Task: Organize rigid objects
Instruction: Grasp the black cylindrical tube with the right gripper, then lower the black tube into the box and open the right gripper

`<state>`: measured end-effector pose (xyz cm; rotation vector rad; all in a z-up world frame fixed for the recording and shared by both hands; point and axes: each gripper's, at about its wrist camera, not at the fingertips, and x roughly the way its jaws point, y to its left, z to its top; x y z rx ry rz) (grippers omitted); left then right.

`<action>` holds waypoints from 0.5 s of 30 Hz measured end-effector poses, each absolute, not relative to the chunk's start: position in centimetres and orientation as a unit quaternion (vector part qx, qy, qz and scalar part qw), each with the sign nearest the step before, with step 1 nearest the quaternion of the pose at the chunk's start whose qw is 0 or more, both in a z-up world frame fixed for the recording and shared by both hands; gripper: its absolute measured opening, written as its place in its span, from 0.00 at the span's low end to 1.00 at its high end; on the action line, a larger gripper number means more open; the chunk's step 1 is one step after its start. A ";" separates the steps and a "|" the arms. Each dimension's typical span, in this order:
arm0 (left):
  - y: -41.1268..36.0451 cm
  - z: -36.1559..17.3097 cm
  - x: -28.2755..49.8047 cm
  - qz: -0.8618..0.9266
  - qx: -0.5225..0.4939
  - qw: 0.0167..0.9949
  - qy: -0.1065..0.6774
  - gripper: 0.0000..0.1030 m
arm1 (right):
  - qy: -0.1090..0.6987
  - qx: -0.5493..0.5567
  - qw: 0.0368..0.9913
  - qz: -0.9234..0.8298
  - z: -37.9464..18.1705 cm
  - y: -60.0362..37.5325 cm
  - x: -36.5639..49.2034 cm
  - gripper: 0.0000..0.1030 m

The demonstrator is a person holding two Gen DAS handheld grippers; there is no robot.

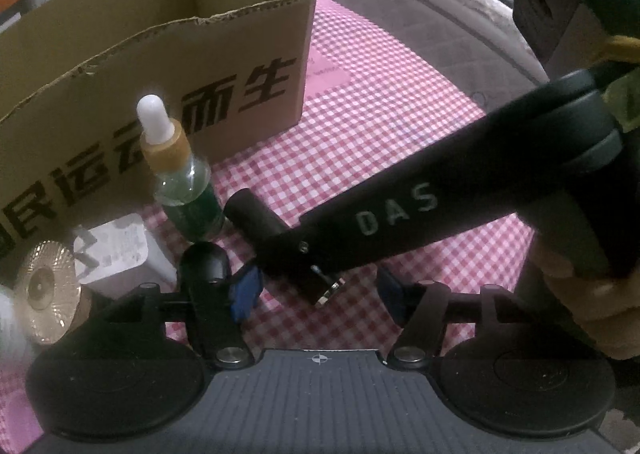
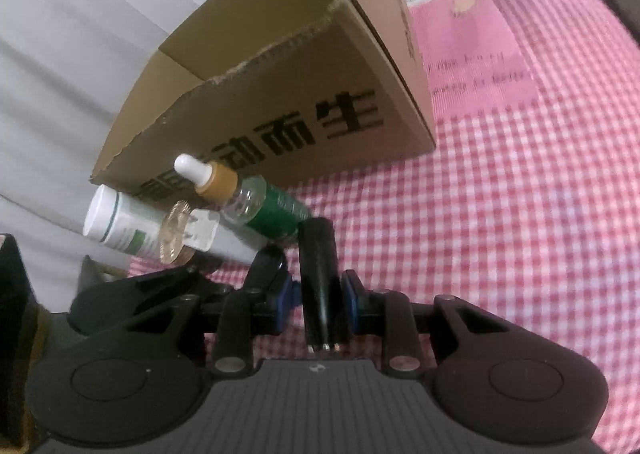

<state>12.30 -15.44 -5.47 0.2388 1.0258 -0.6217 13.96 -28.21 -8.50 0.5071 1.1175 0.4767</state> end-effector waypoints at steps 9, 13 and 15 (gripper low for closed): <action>-16.5 -5.6 11.7 -0.266 0.142 0.834 0.463 0.37 | 0.508 0.238 0.798 0.220 -8.6 -27.9 14.0 0.28; -16.1 -5.6 11.6 -0.262 0.134 0.835 0.464 0.30 | 0.507 0.243 0.797 0.221 -9.2 -27.8 13.5 0.24; -15.9 -5.6 11.1 -0.264 0.133 0.836 0.463 0.29 | 0.504 0.245 0.799 0.220 -9.2 -27.9 12.8 0.24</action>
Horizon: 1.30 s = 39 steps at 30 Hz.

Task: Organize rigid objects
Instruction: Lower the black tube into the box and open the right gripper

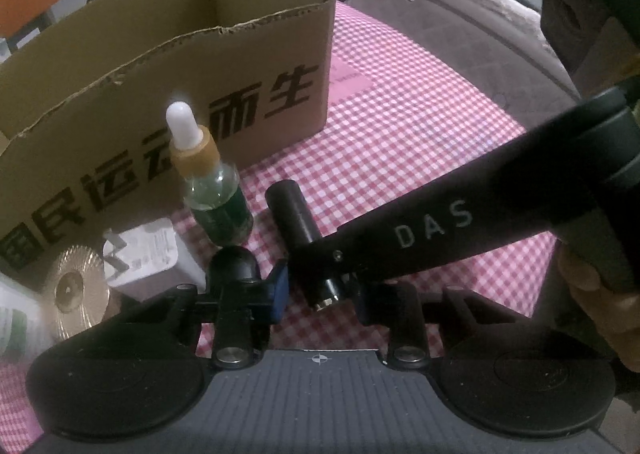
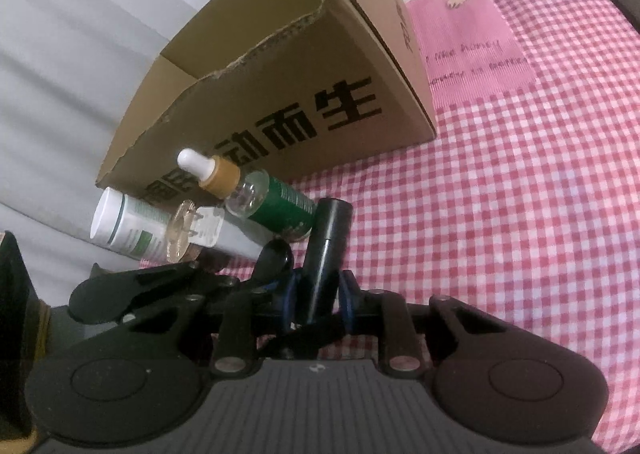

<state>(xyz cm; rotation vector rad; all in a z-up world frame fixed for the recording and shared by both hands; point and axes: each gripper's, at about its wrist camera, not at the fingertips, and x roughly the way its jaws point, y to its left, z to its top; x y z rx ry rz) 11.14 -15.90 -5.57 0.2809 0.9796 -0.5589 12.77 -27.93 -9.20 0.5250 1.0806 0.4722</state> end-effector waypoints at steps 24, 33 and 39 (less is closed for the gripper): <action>-9.9 7.4 11.6 -0.198 0.103 0.913 0.342 0.24 | 0.358 0.171 0.868 0.300 5.1 -23.0 12.3 0.24; -5.9 6.0 21.7 -0.155 0.089 0.889 0.422 0.24 | 0.437 0.175 0.817 0.334 4.4 -18.3 24.4 0.24; -4.4 1.7 27.6 -0.137 0.086 0.853 0.497 0.24 | 0.530 0.203 0.760 0.317 -0.7 -16.3 32.1 0.24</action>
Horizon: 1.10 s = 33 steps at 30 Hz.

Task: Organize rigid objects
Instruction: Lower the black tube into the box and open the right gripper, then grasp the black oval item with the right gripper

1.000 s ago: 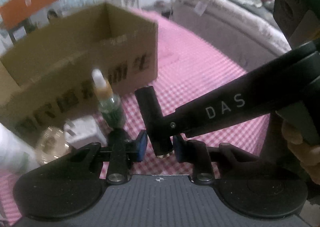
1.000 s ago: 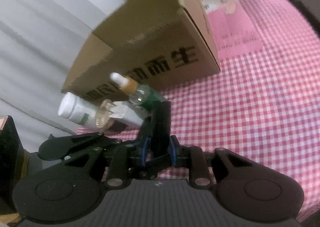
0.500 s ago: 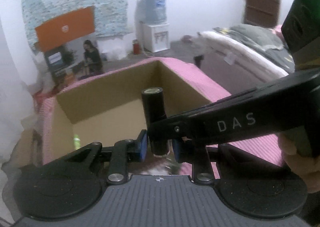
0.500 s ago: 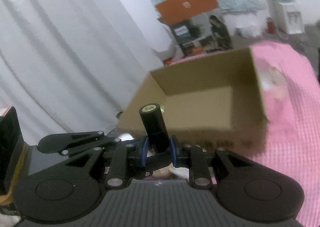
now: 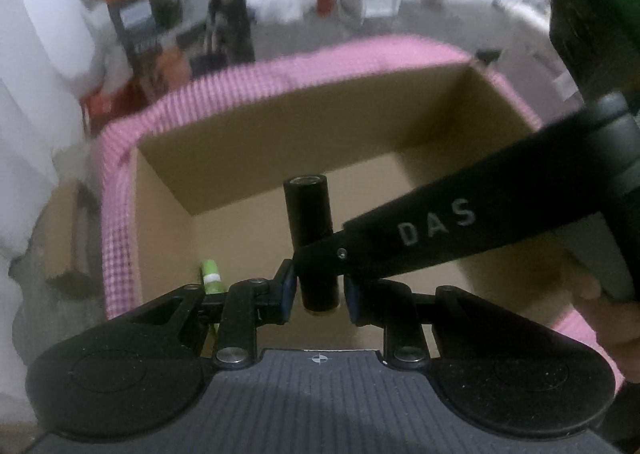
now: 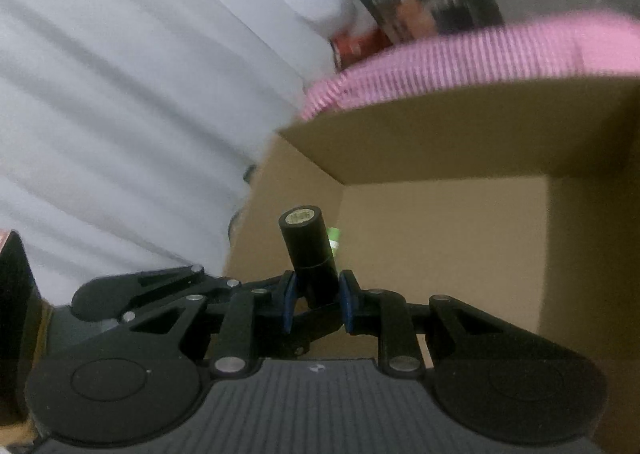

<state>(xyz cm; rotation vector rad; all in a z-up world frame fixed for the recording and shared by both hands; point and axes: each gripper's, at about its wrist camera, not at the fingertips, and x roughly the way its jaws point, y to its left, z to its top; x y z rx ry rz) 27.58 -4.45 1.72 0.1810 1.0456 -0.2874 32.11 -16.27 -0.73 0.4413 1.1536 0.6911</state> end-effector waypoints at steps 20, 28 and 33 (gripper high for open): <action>-3.1 4.9 26.0 -0.114 0.087 0.871 0.470 0.59 | 0.528 0.217 0.758 0.317 -0.3 -16.8 33.6 0.30; -3.2 9.5 16.9 -0.162 0.071 0.901 0.395 0.72 | 0.449 0.221 0.801 0.330 3.9 -23.3 23.2 0.56; -4.3 8.6 11.7 -0.195 0.070 0.906 0.370 0.80 | 0.431 0.239 0.805 0.330 3.6 -27.1 16.3 0.56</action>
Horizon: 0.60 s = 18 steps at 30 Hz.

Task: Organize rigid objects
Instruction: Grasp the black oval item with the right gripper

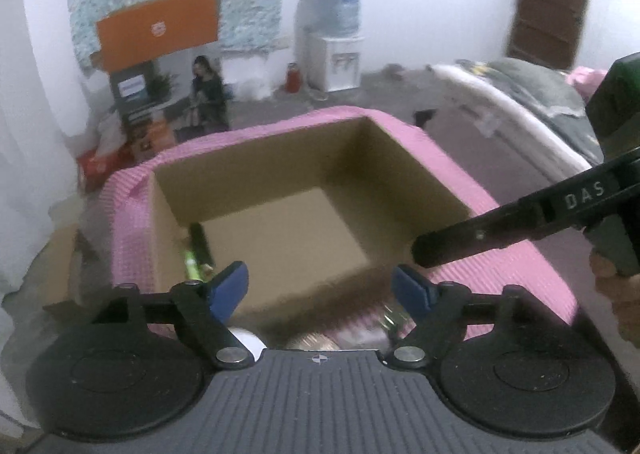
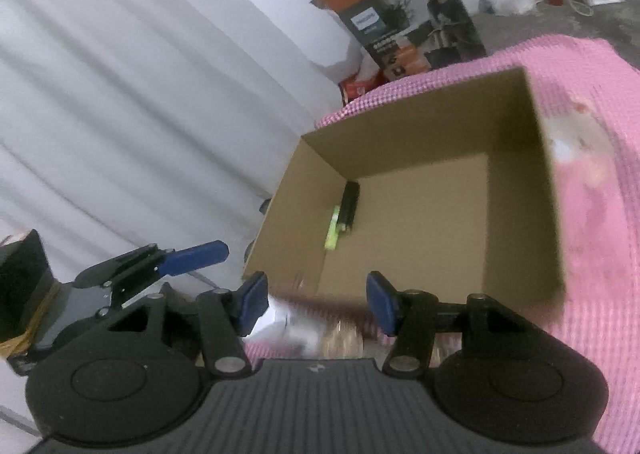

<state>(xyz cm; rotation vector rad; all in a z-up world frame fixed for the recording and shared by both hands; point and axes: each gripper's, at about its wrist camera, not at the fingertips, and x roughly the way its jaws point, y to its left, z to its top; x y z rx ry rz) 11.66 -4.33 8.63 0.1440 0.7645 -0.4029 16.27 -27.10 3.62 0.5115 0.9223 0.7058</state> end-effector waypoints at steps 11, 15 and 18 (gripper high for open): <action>-8.2 0.0 8.7 -0.243 0.053 0.866 0.434 0.78 | 0.462 0.258 0.805 0.268 -2.4 -29.6 9.5 0.56; -9.5 -2.3 9.6 -0.231 0.075 0.863 0.443 0.68 | 0.477 0.248 0.806 0.249 -4.6 -28.8 10.0 0.56; -10.1 -3.6 10.5 -0.224 0.086 0.860 0.451 0.58 | 0.489 0.241 0.803 0.240 -6.1 -28.1 10.8 0.55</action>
